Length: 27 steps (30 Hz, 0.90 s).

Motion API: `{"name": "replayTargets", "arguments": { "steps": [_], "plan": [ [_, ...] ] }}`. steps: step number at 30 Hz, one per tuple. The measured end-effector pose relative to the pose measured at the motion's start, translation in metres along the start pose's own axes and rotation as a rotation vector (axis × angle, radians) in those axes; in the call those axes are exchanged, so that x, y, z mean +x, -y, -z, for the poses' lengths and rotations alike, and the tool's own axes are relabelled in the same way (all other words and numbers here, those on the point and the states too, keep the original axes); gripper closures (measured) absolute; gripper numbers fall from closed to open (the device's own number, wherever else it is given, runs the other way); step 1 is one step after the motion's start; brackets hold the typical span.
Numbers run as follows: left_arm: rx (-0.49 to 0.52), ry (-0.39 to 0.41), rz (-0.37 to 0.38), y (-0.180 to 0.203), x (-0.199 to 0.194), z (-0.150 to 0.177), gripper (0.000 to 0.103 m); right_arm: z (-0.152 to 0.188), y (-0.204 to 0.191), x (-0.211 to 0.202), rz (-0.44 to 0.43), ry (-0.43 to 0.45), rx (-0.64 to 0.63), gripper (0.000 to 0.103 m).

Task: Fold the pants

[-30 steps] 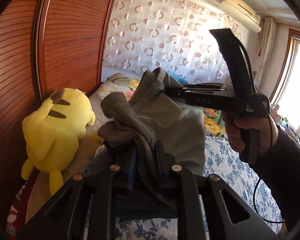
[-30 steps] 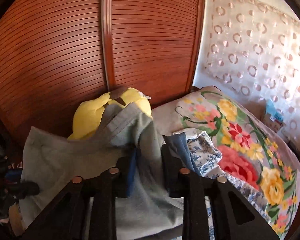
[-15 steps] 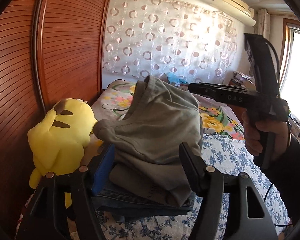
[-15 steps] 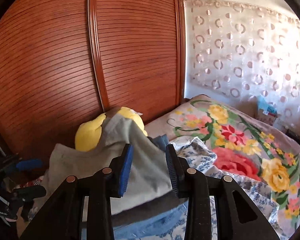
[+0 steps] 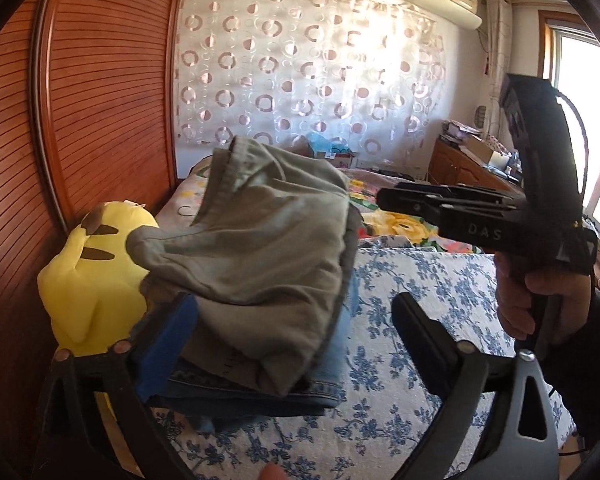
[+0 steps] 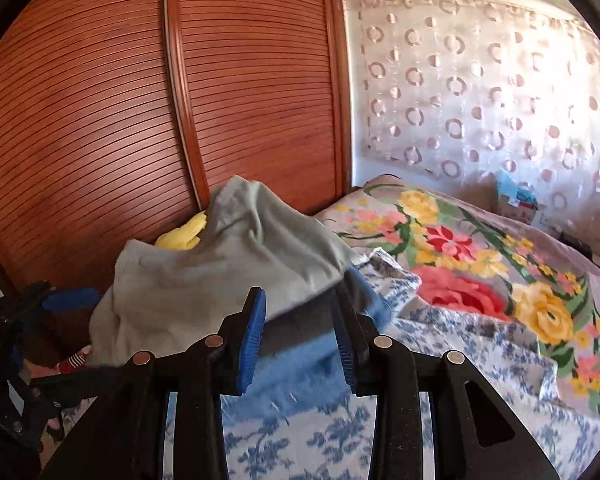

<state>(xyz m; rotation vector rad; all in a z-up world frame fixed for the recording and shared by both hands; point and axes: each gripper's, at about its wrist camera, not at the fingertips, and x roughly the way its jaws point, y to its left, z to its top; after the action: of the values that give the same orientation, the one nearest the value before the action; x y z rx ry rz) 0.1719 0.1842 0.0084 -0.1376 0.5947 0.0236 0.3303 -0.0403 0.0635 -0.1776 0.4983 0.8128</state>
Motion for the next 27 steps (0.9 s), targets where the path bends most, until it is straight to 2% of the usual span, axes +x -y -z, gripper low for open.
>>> {"name": "replayTargets", "arguments": {
  "steps": [7,16,20,22,27],
  "plan": [
    [0.054,-0.006,0.019,0.028,-0.005,0.004,0.002,0.025,0.0,-0.042,0.076,0.01,0.05,0.067],
    [0.108,0.005,0.061,0.072,-0.017,0.016,0.002,0.06,-0.015,-0.103,0.193,0.028,0.105,0.046],
    [0.139,-0.004,0.077,0.09,-0.019,0.023,0.002,0.077,-0.026,-0.131,0.26,0.046,0.142,0.032],
    [0.151,-0.012,0.089,0.101,-0.02,0.027,0.002,0.086,-0.033,-0.145,0.285,0.055,0.166,0.027],
    [0.176,-0.019,0.109,0.125,-0.025,0.037,0.002,0.106,-0.058,-0.176,0.369,0.071,0.201,0.027]
  ]
}}
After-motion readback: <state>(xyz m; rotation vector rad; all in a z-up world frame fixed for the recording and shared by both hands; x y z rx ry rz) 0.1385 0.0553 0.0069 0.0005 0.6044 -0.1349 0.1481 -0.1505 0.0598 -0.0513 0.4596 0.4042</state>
